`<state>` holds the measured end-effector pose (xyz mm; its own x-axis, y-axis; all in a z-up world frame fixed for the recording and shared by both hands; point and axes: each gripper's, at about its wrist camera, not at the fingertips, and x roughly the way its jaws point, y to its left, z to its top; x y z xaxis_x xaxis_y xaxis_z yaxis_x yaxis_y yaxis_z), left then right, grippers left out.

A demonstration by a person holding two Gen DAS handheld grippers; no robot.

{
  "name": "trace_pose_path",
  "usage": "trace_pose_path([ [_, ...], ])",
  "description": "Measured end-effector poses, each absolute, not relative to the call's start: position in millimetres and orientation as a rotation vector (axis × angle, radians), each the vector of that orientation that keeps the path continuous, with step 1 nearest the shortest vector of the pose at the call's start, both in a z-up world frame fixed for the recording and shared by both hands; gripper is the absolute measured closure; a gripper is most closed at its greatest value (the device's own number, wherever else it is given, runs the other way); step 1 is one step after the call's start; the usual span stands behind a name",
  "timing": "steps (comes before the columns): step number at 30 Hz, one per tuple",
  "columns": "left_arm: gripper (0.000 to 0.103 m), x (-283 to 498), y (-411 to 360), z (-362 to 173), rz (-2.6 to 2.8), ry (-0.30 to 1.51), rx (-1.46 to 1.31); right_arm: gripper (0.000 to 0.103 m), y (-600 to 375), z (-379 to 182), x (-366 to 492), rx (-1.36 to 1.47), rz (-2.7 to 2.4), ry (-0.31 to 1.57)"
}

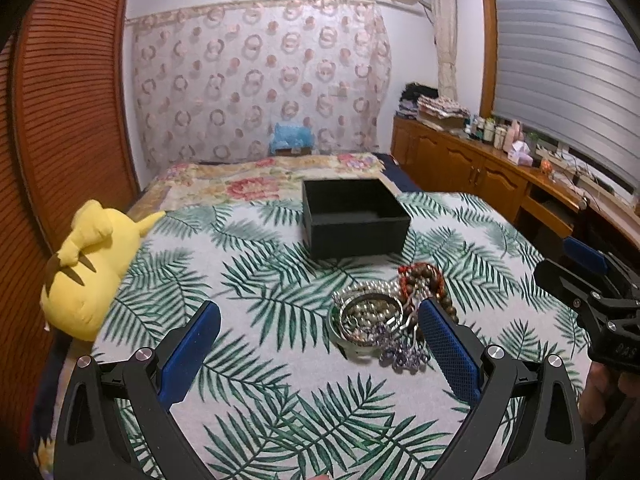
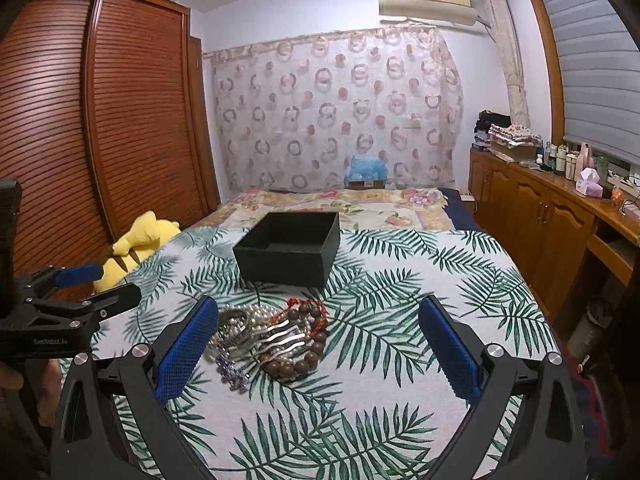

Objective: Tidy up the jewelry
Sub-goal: 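Move the left tool down over the silver engraved bangle in the pile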

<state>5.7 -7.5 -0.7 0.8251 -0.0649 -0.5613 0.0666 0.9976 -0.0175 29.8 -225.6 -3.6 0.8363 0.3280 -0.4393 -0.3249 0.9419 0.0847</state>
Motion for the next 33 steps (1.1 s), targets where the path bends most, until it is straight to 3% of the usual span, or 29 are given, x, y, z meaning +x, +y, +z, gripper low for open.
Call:
trace_pose_path([
  [17,0.008,45,-13,-52,-0.239,0.742,-0.053,0.007,-228,-48,48,-0.028,0.408,0.580],
  [26,0.037,79,-30,-69,-0.285,0.812,-0.043,0.007,-224,-64,53,-0.061,0.408,0.622],
  [33,0.042,95,-34,-77,-0.296,0.853,-0.044,0.007,-221,-70,56,-0.077,0.416,0.642],
])
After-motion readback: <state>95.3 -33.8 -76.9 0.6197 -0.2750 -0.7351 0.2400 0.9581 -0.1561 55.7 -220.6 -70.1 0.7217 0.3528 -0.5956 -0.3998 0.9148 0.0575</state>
